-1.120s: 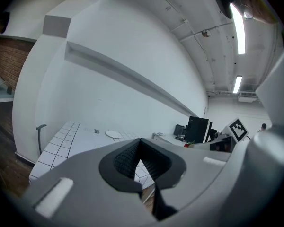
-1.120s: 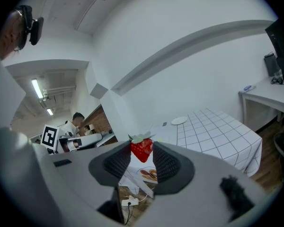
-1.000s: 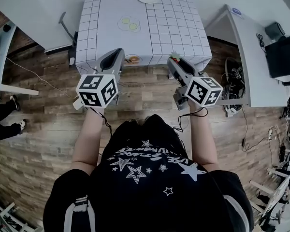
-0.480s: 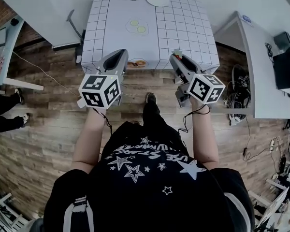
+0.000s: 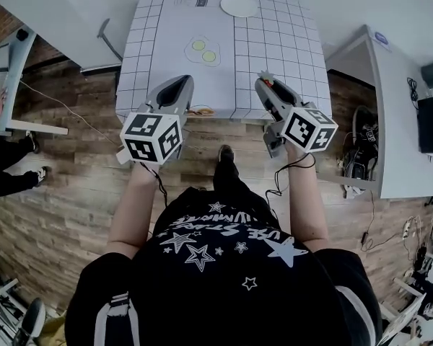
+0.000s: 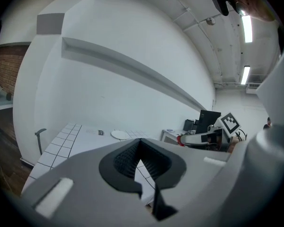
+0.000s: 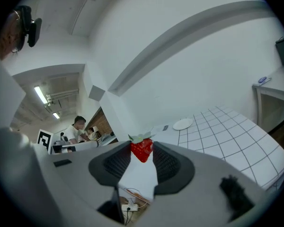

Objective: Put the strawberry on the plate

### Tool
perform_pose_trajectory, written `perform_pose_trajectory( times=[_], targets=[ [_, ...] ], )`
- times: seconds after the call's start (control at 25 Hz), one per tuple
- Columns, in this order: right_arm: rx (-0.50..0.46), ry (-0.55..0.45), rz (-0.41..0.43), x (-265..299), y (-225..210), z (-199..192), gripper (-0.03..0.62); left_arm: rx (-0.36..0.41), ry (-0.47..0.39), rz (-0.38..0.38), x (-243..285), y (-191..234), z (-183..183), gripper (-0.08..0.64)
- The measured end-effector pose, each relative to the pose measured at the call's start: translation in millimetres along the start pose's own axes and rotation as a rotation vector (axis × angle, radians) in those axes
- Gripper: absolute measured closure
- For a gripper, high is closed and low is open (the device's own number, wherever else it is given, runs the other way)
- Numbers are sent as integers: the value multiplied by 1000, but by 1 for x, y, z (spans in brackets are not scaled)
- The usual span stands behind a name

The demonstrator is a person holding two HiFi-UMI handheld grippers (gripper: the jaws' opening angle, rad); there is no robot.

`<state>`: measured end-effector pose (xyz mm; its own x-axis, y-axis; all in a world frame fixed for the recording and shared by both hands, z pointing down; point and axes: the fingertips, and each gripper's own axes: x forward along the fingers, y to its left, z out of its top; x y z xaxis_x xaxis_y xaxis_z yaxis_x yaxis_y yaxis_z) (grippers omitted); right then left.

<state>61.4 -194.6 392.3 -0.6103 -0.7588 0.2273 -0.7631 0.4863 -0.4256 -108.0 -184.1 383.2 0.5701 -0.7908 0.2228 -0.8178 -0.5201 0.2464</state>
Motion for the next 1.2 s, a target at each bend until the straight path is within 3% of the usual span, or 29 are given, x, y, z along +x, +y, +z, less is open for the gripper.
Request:
perform_pose_trajectory(
  times=[0.6, 1.2],
  targets=[
    [50, 9, 12, 48, -93, 38, 439, -11, 39, 18, 111, 13, 19, 551],
    [23, -4, 134, 90, -116, 86, 439, 23, -16, 113, 144, 22, 59, 551]
  ],
)
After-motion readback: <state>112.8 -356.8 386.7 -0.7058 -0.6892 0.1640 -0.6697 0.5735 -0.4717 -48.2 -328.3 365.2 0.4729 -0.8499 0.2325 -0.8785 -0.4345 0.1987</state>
